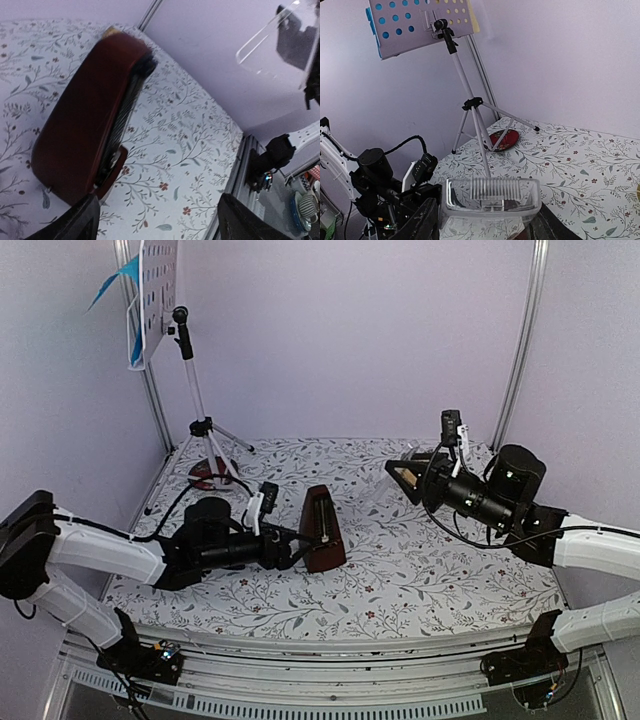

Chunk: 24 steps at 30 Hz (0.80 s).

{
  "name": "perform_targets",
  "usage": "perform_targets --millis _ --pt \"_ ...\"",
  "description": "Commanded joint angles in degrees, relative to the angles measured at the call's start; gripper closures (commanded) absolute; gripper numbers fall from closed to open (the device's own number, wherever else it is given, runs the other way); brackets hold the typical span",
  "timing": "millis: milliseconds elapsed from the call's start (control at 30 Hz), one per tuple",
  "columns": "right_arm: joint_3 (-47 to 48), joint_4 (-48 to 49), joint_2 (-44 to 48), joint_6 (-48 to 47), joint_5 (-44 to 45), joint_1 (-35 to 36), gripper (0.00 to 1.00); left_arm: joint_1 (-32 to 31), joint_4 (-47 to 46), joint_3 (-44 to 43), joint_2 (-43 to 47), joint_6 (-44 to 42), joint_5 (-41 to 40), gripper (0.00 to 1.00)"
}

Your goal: Pack up the instrument practice props

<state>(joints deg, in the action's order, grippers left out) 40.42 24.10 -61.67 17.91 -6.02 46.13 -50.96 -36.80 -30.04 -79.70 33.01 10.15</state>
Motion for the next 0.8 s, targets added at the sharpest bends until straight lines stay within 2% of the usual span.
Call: perform_targets --millis 0,367,767 --pt "0.06 0.15 -1.88 -2.38 3.51 0.43 0.46 0.70 3.80 -2.45 -6.31 0.19 -0.71 0.17" --pt "0.11 0.52 -4.56 -3.05 4.53 0.37 0.46 0.57 8.08 -7.64 -14.68 -0.56 -3.63 0.19" --pt "0.69 0.92 -6.03 -3.97 4.80 0.42 0.45 0.37 7.61 -9.26 -17.17 -0.37 -3.27 0.19"
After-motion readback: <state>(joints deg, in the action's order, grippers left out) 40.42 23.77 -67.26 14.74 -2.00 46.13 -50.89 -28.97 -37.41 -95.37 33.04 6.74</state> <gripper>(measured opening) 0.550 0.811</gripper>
